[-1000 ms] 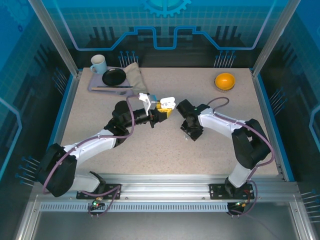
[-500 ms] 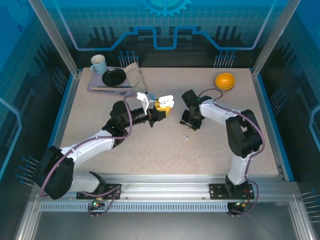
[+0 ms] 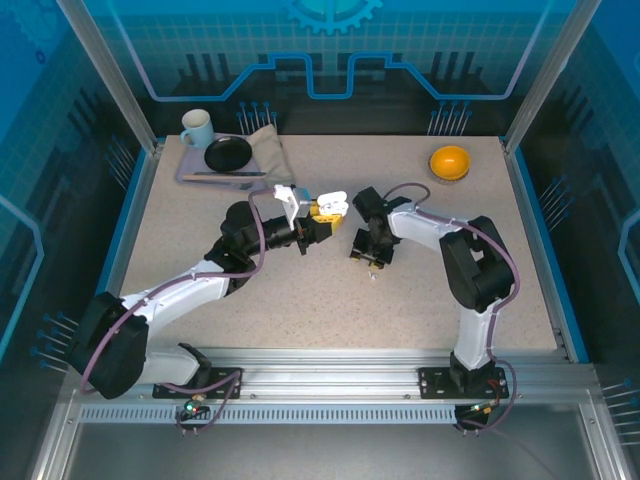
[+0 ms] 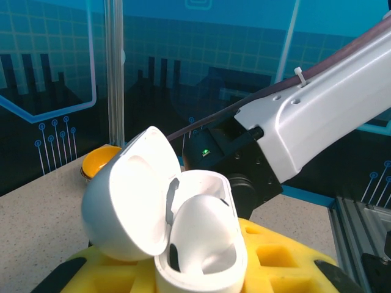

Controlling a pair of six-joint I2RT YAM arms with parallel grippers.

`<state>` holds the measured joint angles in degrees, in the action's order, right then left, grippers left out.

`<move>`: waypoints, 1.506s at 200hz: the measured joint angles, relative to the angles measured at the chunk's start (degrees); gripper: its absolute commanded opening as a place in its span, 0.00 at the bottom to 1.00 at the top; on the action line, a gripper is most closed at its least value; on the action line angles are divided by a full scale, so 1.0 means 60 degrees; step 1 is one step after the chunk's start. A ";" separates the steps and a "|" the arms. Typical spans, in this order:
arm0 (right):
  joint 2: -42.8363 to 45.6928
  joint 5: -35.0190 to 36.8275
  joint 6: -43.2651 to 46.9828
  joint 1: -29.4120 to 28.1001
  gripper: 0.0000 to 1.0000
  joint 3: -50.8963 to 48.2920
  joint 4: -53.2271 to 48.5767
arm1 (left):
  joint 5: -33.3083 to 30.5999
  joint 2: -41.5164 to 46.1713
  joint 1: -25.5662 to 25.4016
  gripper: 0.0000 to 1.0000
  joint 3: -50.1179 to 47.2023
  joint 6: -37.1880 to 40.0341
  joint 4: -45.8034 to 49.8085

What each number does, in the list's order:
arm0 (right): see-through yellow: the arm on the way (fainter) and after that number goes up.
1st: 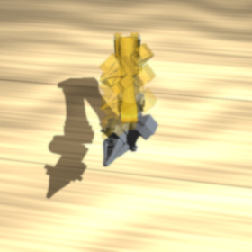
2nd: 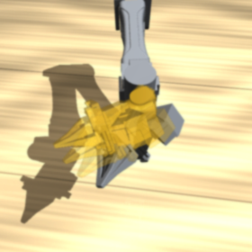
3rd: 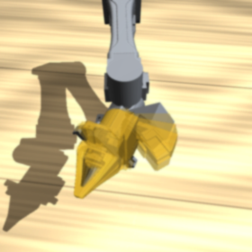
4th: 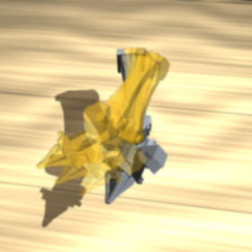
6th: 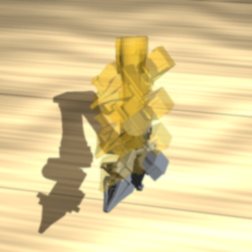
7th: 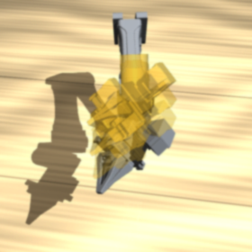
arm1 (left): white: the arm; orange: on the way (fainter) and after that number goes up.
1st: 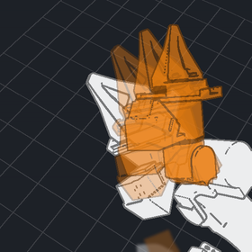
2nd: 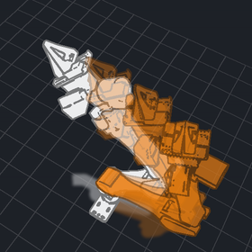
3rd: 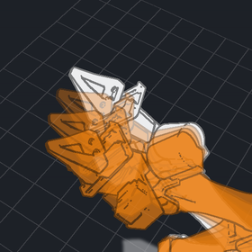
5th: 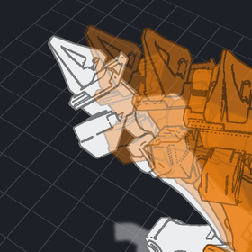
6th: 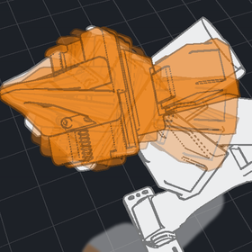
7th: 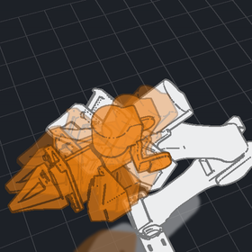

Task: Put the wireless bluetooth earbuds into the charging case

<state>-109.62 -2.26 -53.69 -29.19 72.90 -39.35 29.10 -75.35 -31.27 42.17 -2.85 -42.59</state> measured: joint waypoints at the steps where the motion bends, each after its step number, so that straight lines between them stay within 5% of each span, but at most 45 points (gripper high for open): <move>1: -0.0004 0.0004 0.0000 -0.0004 0.41 0.0000 0.0000 | 0.0000 0.0000 0.0000 0.00 0.0000 0.0000 0.0000; 141: 0.0404 -0.0175 0.0000 -0.0769 0.41 -0.0616 0.0404 | -0.0146 0.0313 0.0000 0.00 -0.0004 0.0000 0.0018; 301: 0.0539 0.0375 0.0506 0.0062 0.40 -0.0568 -0.0029 | -0.0178 0.0321 0.0000 0.00 -0.0004 0.0007 0.0022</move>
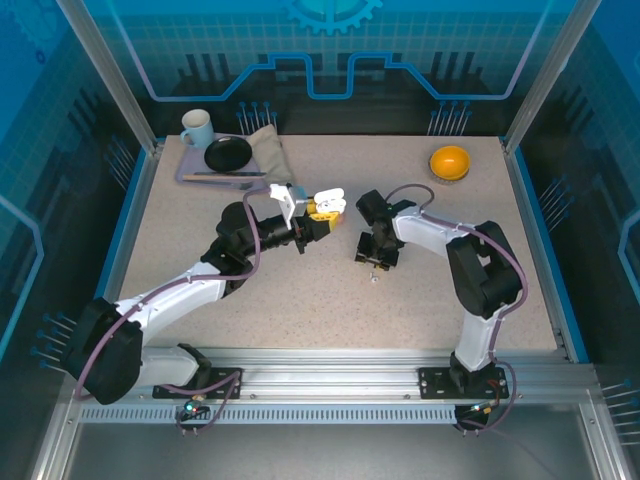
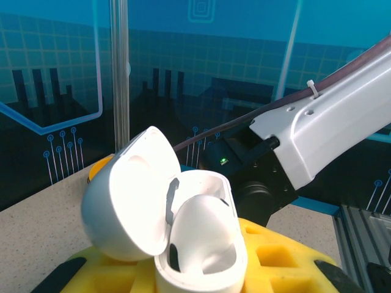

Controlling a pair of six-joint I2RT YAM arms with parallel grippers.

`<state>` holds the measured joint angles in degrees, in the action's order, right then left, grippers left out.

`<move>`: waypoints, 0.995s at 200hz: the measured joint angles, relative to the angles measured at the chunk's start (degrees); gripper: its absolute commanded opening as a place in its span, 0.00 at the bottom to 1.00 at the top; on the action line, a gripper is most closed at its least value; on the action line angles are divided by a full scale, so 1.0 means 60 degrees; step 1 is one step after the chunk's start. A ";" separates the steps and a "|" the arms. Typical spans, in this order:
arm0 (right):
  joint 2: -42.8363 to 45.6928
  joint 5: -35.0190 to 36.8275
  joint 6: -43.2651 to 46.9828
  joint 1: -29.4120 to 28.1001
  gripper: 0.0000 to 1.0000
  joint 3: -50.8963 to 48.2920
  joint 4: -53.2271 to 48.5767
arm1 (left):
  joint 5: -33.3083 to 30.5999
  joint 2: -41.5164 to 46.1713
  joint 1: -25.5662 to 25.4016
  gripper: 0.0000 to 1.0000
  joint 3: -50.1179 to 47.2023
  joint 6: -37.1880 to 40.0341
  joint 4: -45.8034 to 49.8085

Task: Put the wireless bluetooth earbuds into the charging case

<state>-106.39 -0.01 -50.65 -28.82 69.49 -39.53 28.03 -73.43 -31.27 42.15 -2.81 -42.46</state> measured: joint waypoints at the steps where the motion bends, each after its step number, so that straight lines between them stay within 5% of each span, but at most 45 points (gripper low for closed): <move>1: -0.0004 0.0000 0.0000 0.0000 0.40 -0.0004 0.0000 | 0.0000 0.0000 0.0000 0.00 0.0000 0.0000 -0.0004; 199: -0.0346 0.0481 0.0142 -0.1078 0.38 0.0062 -0.0084 | -0.0069 0.0000 0.0000 0.00 0.0000 0.0000 -0.0007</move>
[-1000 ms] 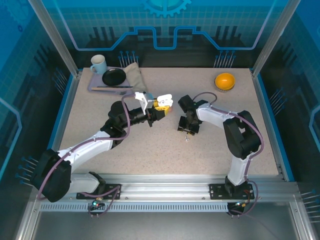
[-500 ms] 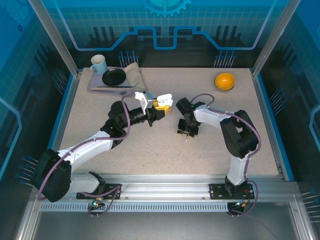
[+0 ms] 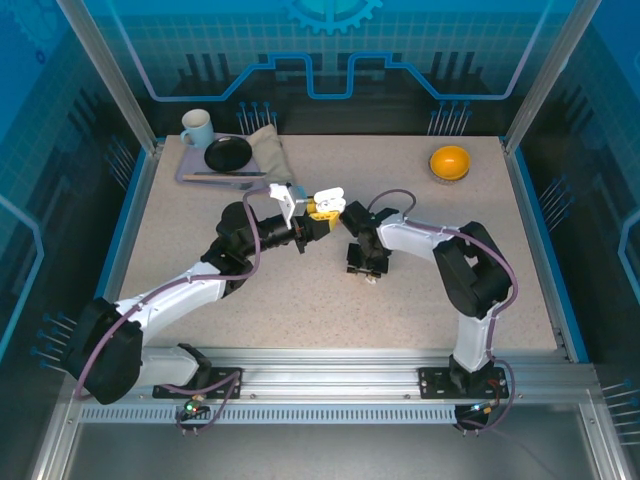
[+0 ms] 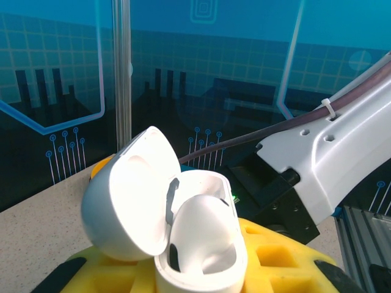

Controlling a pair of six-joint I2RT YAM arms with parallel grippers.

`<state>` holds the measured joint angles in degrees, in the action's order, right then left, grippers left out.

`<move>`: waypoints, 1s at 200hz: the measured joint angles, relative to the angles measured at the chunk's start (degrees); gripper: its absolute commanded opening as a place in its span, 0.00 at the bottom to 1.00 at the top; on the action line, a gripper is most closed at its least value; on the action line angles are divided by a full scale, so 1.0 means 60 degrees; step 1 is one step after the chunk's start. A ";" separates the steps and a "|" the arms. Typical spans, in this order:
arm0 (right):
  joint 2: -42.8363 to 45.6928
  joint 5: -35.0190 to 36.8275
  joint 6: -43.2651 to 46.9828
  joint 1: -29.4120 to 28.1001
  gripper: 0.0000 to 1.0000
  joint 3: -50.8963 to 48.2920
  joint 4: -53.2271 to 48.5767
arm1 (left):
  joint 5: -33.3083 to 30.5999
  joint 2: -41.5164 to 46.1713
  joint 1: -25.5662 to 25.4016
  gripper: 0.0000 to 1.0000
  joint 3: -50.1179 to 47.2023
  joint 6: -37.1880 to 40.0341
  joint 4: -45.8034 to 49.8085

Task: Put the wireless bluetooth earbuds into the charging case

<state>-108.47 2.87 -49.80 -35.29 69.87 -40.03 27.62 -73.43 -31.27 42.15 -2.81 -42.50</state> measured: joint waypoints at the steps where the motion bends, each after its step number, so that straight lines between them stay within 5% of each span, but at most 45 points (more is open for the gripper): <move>1: 0.0004 0.0000 0.0000 -0.0004 0.38 0.0000 0.0000 | 0.0000 0.0000 0.0000 0.00 0.0000 0.0000 0.0004; 137: 0.0790 -0.0550 0.0073 -0.0703 0.39 -0.0692 -0.0291 | -0.0149 0.0233 0.0000 0.00 -0.0073 0.0022 0.0000; 200: 0.3053 0.0397 -0.2310 -0.0652 0.58 -0.0772 -0.1577 | -0.0288 0.0313 0.0007 0.00 -0.0098 0.0073 0.0000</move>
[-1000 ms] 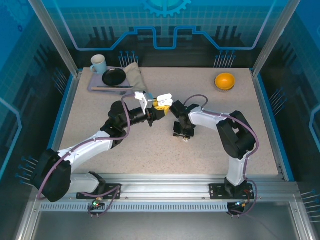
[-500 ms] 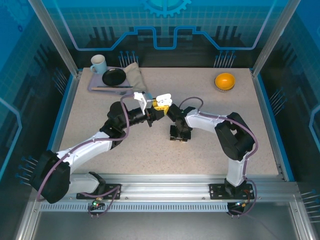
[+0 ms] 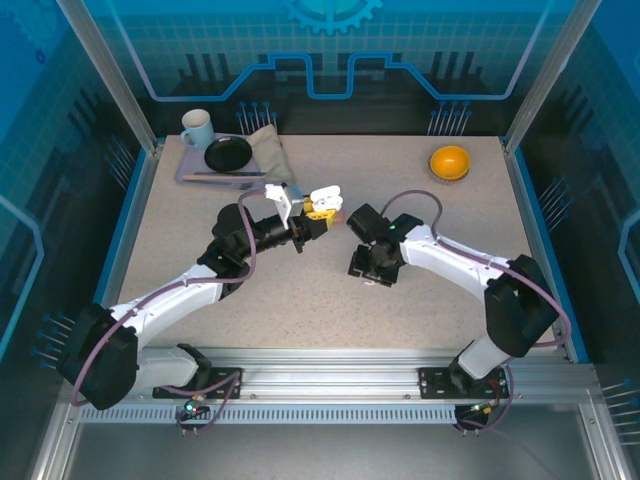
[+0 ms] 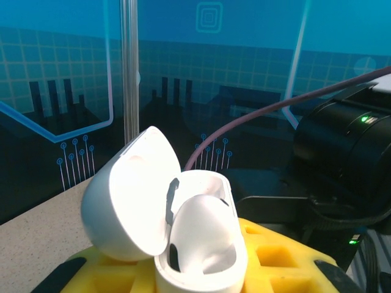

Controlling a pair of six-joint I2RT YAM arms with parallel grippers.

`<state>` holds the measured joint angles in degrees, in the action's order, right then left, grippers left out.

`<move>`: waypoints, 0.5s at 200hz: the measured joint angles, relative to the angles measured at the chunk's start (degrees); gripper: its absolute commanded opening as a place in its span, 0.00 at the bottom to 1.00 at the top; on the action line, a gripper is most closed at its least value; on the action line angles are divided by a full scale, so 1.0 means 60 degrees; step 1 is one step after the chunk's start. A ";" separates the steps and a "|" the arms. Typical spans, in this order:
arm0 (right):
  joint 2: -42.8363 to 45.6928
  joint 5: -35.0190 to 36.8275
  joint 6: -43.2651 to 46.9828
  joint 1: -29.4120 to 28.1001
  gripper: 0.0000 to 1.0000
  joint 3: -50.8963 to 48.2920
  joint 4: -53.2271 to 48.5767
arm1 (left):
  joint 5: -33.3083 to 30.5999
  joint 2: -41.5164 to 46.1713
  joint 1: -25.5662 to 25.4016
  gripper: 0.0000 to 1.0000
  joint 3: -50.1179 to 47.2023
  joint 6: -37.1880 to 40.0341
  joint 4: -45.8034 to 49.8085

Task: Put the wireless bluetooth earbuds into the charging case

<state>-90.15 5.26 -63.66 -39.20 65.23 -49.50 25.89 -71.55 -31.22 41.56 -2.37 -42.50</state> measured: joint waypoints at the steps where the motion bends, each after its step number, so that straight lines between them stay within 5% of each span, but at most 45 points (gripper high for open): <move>1: 0.0004 0.0047 -0.0135 0.0004 0.58 0.0004 -0.0055 | -0.0004 0.0000 0.0000 0.00 0.0000 0.0000 0.0000; 100: -0.1719 0.0641 -0.4761 0.0120 0.56 0.0273 -0.1541 | -0.0138 -0.0415 0.0080 0.00 0.0029 -0.0044 -0.0036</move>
<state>-100.47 9.10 -92.23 -38.48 66.87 -58.74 25.06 -74.04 -30.74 41.74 -2.63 -42.72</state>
